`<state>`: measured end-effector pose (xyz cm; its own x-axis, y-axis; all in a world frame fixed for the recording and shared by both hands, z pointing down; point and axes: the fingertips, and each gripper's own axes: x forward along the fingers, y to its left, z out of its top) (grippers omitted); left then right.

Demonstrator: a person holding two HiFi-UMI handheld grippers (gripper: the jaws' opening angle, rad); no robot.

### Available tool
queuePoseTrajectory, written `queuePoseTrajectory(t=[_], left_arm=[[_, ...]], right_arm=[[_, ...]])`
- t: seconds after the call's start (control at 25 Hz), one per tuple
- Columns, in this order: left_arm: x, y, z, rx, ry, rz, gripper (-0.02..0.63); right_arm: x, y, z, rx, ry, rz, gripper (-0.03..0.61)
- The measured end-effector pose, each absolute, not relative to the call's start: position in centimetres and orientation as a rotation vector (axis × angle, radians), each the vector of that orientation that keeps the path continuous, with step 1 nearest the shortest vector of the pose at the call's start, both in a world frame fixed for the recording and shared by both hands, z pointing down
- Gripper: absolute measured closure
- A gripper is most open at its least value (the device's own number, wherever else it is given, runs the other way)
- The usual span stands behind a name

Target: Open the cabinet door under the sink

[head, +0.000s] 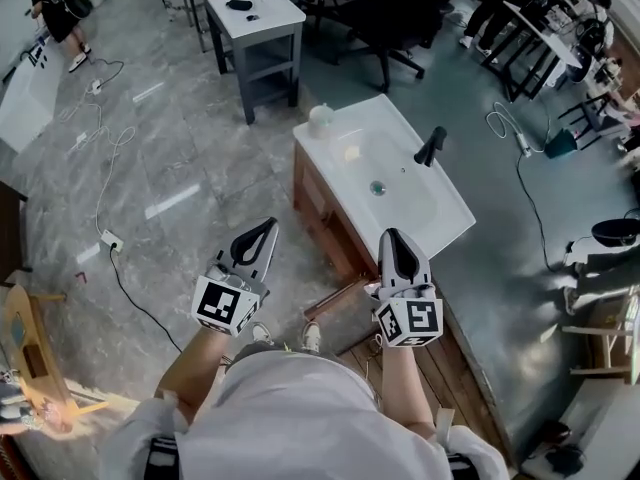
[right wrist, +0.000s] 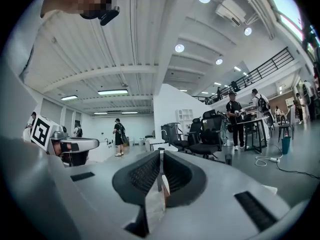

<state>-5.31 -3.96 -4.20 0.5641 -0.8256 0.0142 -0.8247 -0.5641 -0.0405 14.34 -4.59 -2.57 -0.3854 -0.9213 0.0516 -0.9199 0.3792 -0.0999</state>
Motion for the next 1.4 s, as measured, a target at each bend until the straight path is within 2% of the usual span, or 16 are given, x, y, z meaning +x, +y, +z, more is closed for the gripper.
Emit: queuePoseTrajectory(t=[0.48, 1.4], left_arm=[[-7.5, -4.0, -9.4, -2.699, 1.533, 0.111, 0.603], [-8.7, -4.2, -9.2, -2.68, 1.491, 0.085, 0.603]], right_arm=[[13.4, -1.5, -9.6, -1.618, 2.64, 0.089, 0.532], [10.4, -2.5, -10.4, -1.565, 2.662, 0.156, 0.534]])
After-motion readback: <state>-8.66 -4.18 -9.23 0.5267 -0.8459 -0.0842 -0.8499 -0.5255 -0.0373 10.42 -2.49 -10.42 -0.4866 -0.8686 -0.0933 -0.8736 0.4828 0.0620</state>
